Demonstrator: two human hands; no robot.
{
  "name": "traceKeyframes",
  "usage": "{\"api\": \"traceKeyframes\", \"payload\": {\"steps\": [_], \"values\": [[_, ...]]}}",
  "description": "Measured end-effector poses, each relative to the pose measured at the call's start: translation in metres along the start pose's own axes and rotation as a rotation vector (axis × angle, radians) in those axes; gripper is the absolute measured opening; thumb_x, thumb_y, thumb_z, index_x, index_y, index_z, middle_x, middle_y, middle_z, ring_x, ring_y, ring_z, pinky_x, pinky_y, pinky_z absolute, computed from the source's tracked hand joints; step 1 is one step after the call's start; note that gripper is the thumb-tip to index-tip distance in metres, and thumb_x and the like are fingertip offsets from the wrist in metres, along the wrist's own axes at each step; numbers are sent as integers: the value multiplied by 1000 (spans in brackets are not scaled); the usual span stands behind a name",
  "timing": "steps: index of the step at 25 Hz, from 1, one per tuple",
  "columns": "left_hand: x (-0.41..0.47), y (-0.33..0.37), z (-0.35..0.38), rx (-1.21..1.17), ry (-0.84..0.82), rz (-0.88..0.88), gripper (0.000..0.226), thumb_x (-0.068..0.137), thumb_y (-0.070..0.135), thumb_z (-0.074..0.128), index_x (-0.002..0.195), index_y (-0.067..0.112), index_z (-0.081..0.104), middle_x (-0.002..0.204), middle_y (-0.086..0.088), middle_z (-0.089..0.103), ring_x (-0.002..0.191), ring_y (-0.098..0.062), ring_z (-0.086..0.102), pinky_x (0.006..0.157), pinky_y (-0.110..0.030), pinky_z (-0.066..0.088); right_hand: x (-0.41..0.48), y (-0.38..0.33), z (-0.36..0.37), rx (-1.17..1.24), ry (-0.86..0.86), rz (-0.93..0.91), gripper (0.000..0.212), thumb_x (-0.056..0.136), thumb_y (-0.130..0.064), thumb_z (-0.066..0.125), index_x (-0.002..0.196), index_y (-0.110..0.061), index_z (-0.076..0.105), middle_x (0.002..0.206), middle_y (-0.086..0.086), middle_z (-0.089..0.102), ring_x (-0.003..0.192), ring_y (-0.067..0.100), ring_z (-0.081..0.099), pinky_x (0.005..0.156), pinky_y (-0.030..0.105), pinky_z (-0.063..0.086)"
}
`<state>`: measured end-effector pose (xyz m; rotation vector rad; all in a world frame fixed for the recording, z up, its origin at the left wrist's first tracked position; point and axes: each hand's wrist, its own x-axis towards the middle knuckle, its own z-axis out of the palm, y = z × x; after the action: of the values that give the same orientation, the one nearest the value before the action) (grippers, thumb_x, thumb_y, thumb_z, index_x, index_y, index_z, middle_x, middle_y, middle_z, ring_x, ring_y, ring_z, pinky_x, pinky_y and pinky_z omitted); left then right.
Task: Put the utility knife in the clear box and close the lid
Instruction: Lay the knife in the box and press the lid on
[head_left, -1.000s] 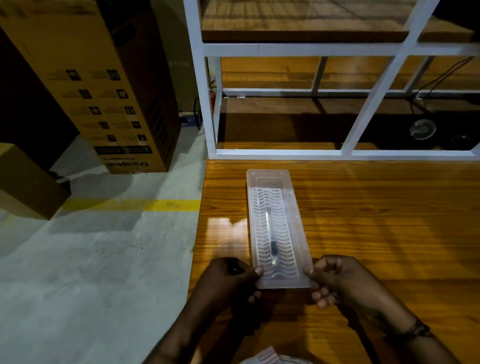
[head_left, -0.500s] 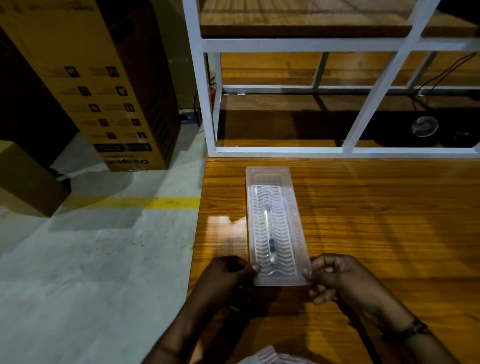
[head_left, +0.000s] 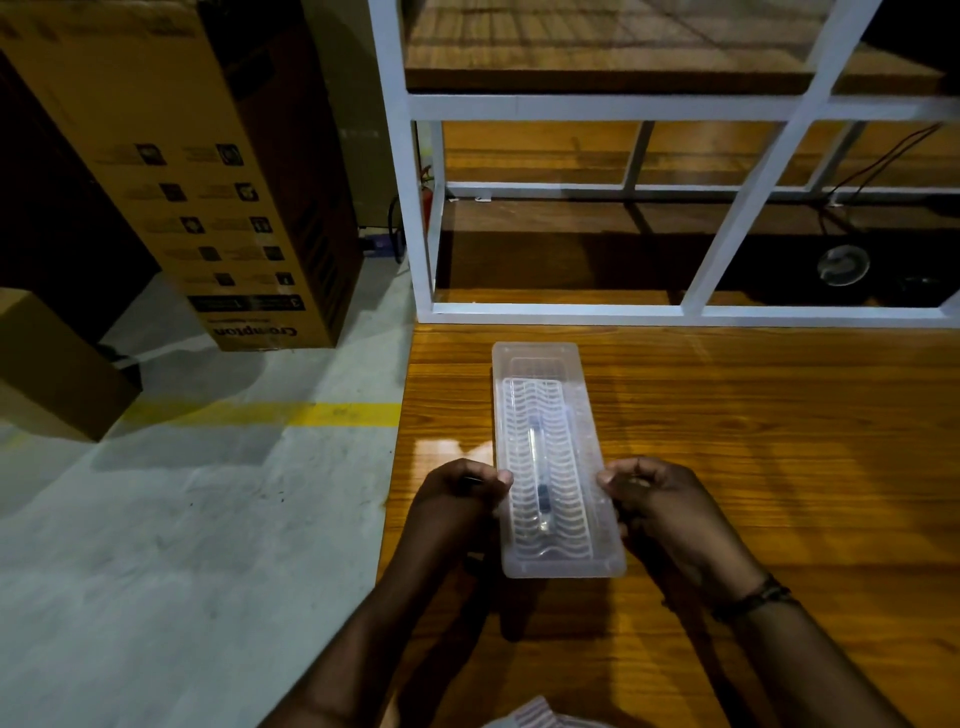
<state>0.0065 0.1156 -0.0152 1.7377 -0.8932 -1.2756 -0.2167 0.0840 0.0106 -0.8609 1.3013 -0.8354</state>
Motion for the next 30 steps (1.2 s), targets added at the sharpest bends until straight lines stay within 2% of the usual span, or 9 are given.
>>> {"api": "traceKeyframes", "payload": {"steps": [5,8,10,14,18,23,26,28,30], "values": [[8,-5,1,-23,-36,-14,18,90,31,77,87,13,73,70,0,74,55,-15,68,45,-22,47,11,5,-1,-10,-2,5,13,95,-4,66,105,3,69,77,14,76,54,20,68,47,29,53],[15,-3,1,-59,-63,-46,15,91,24,76,86,10,75,69,-5,74,55,-19,67,52,-27,49,16,6,-1,-11,9,25,9,95,-2,65,99,3,70,74,16,74,55,24,64,49,29,51],[23,0,-1,-97,-83,-55,20,94,26,72,83,10,72,67,-8,70,51,-22,62,51,-28,46,20,4,0,-9,21,27,9,94,-2,64,97,4,70,72,16,72,55,24,62,49,29,48],[45,15,0,-146,-38,-14,39,91,40,73,102,3,67,73,-12,70,50,-21,60,48,-27,46,32,-9,9,-42,66,-18,16,96,-14,66,94,1,74,80,17,76,60,26,68,49,30,50],[52,26,8,-88,10,20,22,96,24,71,108,7,65,84,-10,71,48,-12,62,35,-19,44,45,-17,14,-178,144,-60,10,94,-13,68,89,-8,76,83,11,79,62,20,75,48,26,56],[61,20,9,-128,-18,27,12,96,20,71,99,14,61,75,-8,67,44,-12,58,37,-23,45,52,-14,12,-245,143,-62,11,93,-15,69,94,-7,77,87,12,81,74,28,78,65,39,63],[67,23,8,-139,-41,9,15,96,21,70,103,10,62,68,-7,66,45,-15,58,43,-26,46,58,-19,11,-251,155,-24,13,92,-14,68,89,-4,76,79,12,78,60,23,72,50,28,55],[70,30,8,-108,-15,26,18,97,30,67,104,13,63,65,-5,67,43,-14,57,42,-25,43,67,-25,14,-245,168,-38,24,89,-24,71,78,-3,75,69,11,73,52,22,65,51,28,49],[74,38,10,-88,28,38,22,96,39,66,103,19,64,67,-4,68,46,-15,58,43,-24,43,83,-26,17,-262,186,-92,42,78,-45,73,69,-4,71,65,10,68,54,23,60,57,34,45]]}}
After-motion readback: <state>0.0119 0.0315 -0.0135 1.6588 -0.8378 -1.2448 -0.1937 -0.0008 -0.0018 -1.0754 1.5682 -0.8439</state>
